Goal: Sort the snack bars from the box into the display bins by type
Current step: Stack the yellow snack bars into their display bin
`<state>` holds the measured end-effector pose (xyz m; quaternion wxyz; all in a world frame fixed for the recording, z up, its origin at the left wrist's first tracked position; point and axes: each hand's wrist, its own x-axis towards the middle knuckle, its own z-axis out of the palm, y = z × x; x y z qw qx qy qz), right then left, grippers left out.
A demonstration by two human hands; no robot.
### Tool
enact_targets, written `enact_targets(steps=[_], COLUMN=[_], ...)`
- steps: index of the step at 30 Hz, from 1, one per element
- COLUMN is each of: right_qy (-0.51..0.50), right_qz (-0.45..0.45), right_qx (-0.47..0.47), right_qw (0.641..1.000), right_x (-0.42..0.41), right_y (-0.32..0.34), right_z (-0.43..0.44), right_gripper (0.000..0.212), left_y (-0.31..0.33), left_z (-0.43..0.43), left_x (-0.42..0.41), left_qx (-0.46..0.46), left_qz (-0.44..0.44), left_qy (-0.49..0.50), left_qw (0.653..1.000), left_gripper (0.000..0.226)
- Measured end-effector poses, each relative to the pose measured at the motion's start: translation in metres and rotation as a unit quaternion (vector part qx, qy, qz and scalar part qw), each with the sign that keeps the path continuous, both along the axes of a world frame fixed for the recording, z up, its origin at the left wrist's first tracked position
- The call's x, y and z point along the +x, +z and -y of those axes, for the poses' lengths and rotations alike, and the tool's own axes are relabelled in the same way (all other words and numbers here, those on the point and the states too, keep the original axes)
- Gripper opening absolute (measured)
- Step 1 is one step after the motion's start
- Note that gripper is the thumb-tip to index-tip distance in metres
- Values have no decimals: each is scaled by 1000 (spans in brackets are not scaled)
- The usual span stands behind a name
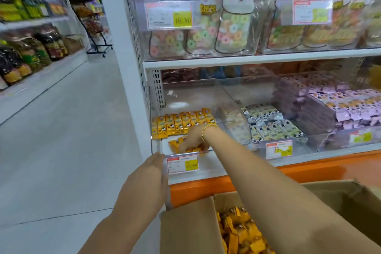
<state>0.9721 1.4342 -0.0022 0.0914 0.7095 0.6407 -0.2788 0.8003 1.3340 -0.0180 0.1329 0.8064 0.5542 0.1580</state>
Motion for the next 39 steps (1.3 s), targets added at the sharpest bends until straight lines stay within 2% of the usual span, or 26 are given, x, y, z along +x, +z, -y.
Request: enact_targets(steps=[4, 8, 12, 14, 16, 18, 20, 23, 25, 27, 29, 31, 33, 36, 39], right_qy=[21, 10, -33, -59, -95, -80, -48, -61, -103, -141, -161, -156, -113, -44, -38], right_qz=[-14, -42, -86, -149, -260, -322, -341, -350, -325, -255, -179, -127, -97, -104, -73], right_qx=[-58, -1, 62, 114, 202, 272, 262, 177, 129, 99, 70, 11, -81, -153, -153], right_qw=[998, 999, 994, 980, 939, 903, 901, 918, 931, 952, 968, 980, 986, 982, 985], right_x=[-20, -30, -14, -2, 12, 32, 56, 97, 123, 147, 165, 173, 174, 170, 170], right_y=[-8, -7, -11, -5, 7, 19, 19, -9, -50, -100, -153, -195, -228, -261, -282], right_z=[-20, -27, -24, -13, 14, 56, 98, 147, 167, 183, 201, 222, 241, 258, 258], right_gripper=[39, 38, 28, 26, 22, 16, 20, 21, 20, 16, 10, 22, 55, 94, 115], left_y=[2, 3, -4, -5, -6, -10, -22, -60, -92, -122, -144, -160, -165, -164, -159], left_z=[0, 2, 2, 7, 15, 24, 34, 53, 66, 78, 84, 83, 79, 73, 69], left_x=[-3, -5, -4, 4, 12, 24, 39, 63, 76, 81, 79, 71, 66, 69, 78], left_qx=[-23, -53, -14, 19, 83, 112, 77, -31, -66, -136, -219, -270, -310, -338, -347], left_qz=[-51, -50, -51, -24, 41, 113, 134, 124, 71, 5, -80, -166, -215, -231, -259], left_qy=[-32, -35, -22, -13, -18, -38, -78, -122, -141, -170, -200, -236, -255, -268, -275], left_qw=[998, 997, 998, 999, 995, 987, 985, 984, 985, 976, 952, 919, 890, 872, 858], left_gripper=[61, 77, 71, 68, 56, 30, 7, 13, 11, 24, 49, 70, 85, 92, 91])
